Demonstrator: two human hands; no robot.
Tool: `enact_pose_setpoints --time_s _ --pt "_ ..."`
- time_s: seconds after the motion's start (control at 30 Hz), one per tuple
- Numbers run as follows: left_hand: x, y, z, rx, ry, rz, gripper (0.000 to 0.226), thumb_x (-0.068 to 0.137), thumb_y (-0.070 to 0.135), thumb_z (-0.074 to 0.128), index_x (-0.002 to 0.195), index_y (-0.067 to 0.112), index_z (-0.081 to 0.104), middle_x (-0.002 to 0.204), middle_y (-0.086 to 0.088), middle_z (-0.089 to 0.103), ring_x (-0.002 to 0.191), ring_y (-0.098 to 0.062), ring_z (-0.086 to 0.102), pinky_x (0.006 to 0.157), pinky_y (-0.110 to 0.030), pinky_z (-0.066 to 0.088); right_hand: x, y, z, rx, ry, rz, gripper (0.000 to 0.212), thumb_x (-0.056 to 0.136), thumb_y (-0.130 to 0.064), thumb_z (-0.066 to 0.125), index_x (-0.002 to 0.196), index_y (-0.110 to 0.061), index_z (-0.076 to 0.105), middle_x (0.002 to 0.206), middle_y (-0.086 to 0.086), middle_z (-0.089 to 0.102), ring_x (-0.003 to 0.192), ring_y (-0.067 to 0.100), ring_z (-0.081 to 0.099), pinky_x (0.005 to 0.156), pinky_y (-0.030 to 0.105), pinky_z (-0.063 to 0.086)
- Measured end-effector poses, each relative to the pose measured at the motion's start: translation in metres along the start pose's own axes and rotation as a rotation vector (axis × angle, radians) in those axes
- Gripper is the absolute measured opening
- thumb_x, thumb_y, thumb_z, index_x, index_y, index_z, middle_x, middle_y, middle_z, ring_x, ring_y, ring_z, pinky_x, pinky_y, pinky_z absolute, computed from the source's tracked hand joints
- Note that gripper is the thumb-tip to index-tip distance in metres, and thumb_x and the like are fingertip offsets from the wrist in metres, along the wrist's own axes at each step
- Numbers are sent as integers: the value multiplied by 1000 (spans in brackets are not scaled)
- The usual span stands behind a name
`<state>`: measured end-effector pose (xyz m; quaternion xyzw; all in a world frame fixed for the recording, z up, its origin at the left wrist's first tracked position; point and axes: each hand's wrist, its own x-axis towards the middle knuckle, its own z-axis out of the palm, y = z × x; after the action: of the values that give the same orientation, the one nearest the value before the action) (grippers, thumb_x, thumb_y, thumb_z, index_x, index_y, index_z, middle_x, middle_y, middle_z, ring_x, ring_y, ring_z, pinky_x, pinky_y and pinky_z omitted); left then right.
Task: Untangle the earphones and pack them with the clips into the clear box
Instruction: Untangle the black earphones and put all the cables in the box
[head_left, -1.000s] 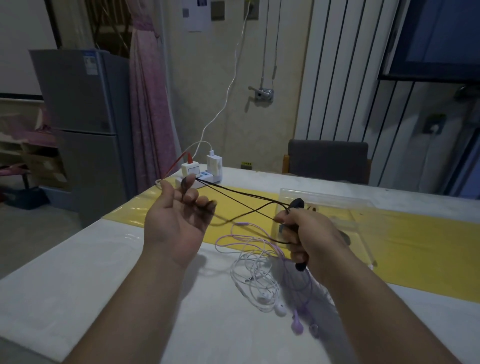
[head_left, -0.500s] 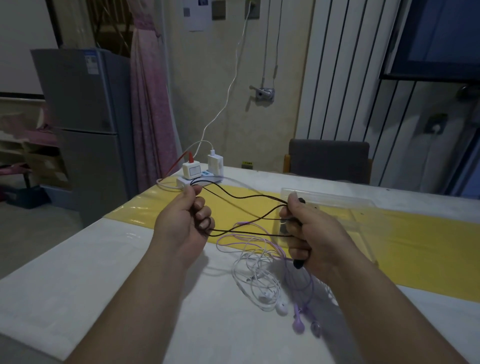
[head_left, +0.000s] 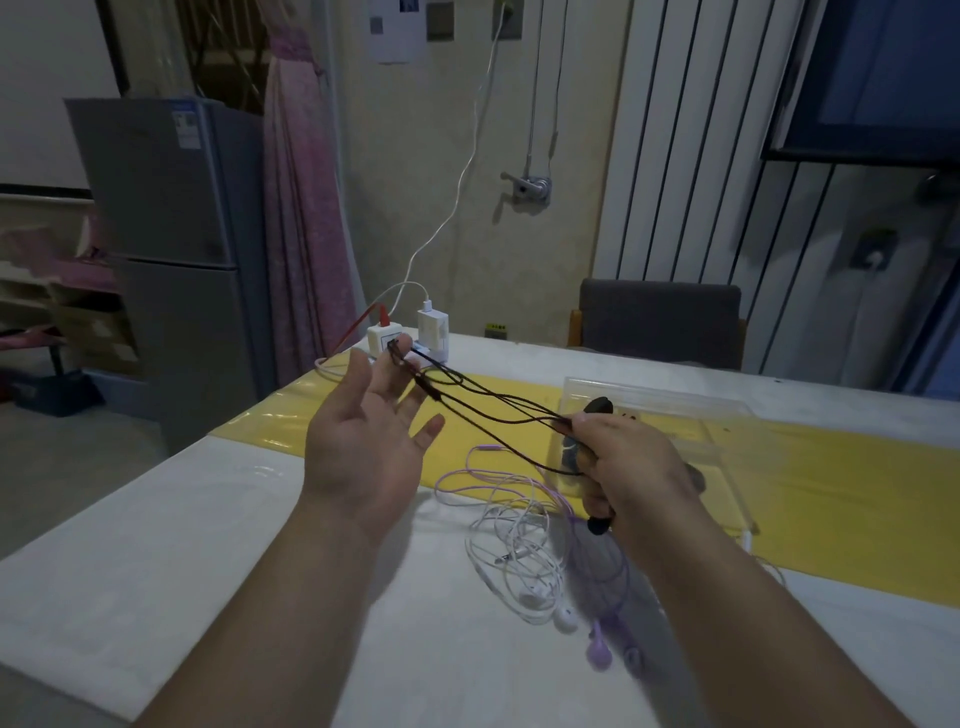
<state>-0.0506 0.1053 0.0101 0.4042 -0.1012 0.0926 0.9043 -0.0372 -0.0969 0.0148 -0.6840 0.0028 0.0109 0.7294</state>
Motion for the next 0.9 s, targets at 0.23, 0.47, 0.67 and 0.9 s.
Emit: enact_pose_setpoints --time_s 0.23,0.47,0.67,0.9 --pt "3 -6 10 -189 83 26 40 82 50 54 120 35 55 103 -6 63 112 -31 61 103 -47 41 -13 1 11 -756 -87 -331 28 97 -26 51 86 -13 74 63 -2 56 66 18 52 61 32 36" --pt "3 -11 16 -9 180 49 27 103 35 37 97 20 60 56 3 36 41 -9 29 43 -19 37 -20 -3 14 -557 62 -416 47 99 -43 46 73 -8 64 71 3 66 72 22 58 65 35 42" --pt "-1 -17 19 275 160 -102 31 101 25 40 75 12 52 58 0 33 39 -8 22 41 -18 15 -22 1 17 -514 41 -417 29 96 -40 54 79 -19 63 67 -4 60 62 11 51 60 30 39" --pt "-8 -19 22 375 8 -276 21 89 14 40 69 11 46 62 -3 36 44 -10 21 43 -19 13 -18 4 18 -349 18 -402 8 90 -37 65 92 -30 69 65 -8 61 62 11 55 66 35 48"
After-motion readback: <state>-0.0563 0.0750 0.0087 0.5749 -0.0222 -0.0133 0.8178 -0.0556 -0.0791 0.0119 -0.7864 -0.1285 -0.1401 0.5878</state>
